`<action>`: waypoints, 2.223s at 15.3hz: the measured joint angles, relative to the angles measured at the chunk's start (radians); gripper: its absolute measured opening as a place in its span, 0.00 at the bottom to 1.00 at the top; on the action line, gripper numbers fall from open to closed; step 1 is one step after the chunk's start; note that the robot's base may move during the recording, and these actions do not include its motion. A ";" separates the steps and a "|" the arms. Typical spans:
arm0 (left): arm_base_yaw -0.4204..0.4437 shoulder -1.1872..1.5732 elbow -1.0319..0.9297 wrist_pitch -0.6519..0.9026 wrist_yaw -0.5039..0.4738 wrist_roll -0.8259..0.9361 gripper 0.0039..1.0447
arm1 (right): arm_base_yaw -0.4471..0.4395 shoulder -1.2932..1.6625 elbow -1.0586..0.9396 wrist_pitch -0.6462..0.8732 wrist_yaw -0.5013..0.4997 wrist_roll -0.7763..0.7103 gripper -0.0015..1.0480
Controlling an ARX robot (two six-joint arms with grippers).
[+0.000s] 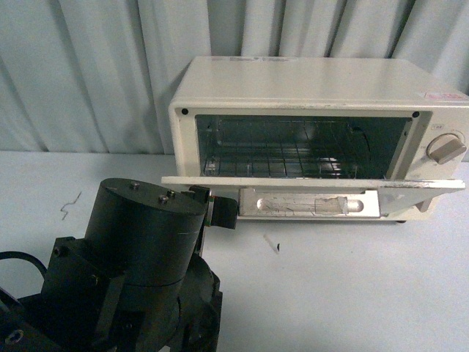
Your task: Open oven
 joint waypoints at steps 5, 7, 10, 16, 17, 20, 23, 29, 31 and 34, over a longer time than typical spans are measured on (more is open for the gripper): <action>0.003 0.000 -0.001 0.002 0.000 0.000 0.94 | -0.240 -0.404 -0.258 0.650 -0.452 -0.452 0.14; -0.002 0.000 -0.001 -0.002 0.002 0.000 0.94 | -0.365 -0.482 -0.301 0.620 -0.598 -0.571 0.02; -0.002 0.000 -0.001 -0.001 0.002 0.000 0.94 | -0.534 -0.487 -0.301 0.618 -0.741 -0.584 0.02; -0.002 0.000 -0.001 -0.001 0.002 0.000 0.94 | -0.524 -0.487 -0.301 0.618 -0.761 -0.587 0.02; -0.002 0.000 -0.001 -0.001 0.002 0.000 0.94 | -0.524 -0.487 -0.301 0.618 -0.761 -0.587 0.02; -0.002 0.000 -0.001 -0.001 0.002 0.000 0.94 | -0.524 -0.487 -0.301 0.618 -0.761 -0.587 0.02; -0.002 0.000 -0.001 -0.001 0.002 0.000 0.94 | -0.524 -0.487 -0.301 0.618 -0.761 -0.588 0.24; -0.047 0.026 -0.026 0.142 -0.307 0.221 0.94 | -0.524 -0.487 -0.301 0.618 -0.762 -0.588 0.83; -0.069 0.005 -0.096 0.151 -0.452 0.407 0.94 | -0.524 -0.487 -0.301 0.618 -0.761 -0.587 0.95; -0.069 -0.078 -0.229 0.196 -0.505 0.472 0.94 | -0.524 -0.487 -0.301 0.618 -0.762 -0.588 0.94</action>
